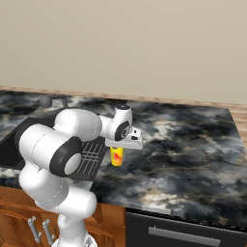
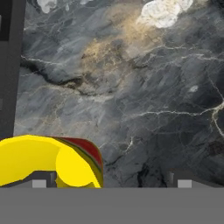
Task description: Pick the jar and cup and place them in the sink. Then turn on the water.
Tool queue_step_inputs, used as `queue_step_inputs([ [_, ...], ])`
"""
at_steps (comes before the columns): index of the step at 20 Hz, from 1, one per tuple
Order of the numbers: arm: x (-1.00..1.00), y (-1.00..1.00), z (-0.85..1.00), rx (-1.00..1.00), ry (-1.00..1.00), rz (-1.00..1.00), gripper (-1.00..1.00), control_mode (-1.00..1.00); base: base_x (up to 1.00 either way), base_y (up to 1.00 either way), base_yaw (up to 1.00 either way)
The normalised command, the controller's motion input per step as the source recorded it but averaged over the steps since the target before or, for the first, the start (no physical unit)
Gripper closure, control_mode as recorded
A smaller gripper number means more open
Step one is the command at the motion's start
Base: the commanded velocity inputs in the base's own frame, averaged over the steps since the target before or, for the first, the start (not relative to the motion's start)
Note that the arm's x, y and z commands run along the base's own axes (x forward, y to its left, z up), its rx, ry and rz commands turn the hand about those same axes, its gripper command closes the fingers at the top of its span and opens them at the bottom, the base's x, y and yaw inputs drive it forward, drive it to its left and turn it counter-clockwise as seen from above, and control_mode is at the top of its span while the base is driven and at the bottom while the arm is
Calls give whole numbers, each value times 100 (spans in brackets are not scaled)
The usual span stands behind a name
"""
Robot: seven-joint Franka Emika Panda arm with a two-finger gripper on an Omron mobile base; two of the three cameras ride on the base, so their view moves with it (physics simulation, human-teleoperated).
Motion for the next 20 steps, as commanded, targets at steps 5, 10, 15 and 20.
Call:
queue_step_inputs([
  [5,0,0,0,0,0,0,100,-100,0,0,0],
  [10,0,0,0,0,0,0,100,-100,0,0,0],
  [15,0,0,0,0,0,0,100,-100,0,0,0],
  [20,0,0,0,0,0,0,100,-100,0,0,0],
])
